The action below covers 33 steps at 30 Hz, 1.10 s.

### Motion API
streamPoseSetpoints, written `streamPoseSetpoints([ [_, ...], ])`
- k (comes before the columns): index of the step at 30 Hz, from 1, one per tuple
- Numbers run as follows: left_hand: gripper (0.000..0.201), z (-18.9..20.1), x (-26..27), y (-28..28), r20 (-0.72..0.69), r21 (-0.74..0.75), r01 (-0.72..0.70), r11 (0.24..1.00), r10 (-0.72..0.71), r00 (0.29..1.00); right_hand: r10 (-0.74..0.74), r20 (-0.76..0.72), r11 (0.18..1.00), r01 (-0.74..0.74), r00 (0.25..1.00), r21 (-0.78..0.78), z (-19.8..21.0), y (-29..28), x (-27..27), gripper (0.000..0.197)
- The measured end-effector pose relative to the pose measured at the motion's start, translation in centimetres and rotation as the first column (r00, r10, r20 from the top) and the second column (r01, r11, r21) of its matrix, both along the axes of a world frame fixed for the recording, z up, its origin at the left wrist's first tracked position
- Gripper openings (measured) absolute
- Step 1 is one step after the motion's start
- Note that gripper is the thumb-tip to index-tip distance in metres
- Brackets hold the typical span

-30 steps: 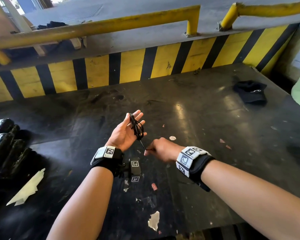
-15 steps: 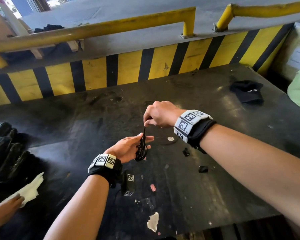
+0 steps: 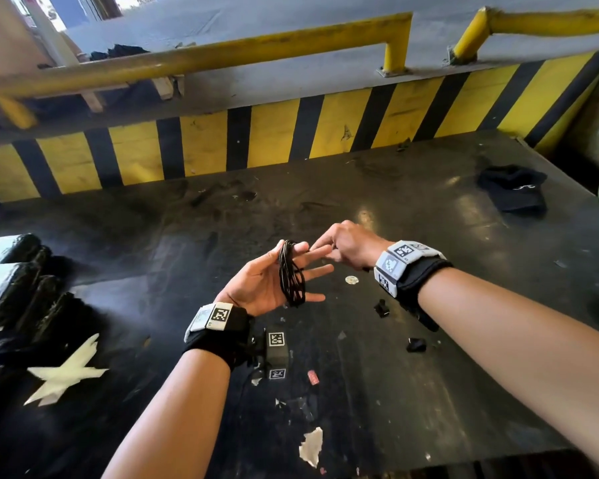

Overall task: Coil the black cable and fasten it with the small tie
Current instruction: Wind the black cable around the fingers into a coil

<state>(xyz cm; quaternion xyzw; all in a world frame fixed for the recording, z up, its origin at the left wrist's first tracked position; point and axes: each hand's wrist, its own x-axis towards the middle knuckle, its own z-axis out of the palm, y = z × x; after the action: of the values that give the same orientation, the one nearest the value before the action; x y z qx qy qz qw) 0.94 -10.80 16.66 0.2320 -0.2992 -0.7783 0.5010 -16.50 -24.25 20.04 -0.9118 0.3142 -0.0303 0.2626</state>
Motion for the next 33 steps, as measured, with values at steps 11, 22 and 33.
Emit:
streamPoseSetpoints([
  [11, 0.044, -1.5, 1.5, -1.8, 0.096, 0.051, -0.416, 0.908, 0.410, 0.907, 0.062, -0.137, 0.993, -0.047, 0.989, 0.107, -6.0, 5.0, 0.3, 0.025],
  [22, 0.041, -5.5, 2.0, -1.7, 0.349, 0.089, -0.634, 0.769, 0.572, 0.743, 0.205, -0.349, 0.938, -0.285, 0.914, -0.195, -1.6, 7.1, 2.6, 0.020],
  [33, 0.041, -5.0, 1.5, -0.6, 0.404, 0.303, -0.169, 0.938, 0.034, 0.914, 0.062, -0.068, 0.980, -0.074, 0.996, -0.186, 1.4, 2.8, 2.7, 0.018],
])
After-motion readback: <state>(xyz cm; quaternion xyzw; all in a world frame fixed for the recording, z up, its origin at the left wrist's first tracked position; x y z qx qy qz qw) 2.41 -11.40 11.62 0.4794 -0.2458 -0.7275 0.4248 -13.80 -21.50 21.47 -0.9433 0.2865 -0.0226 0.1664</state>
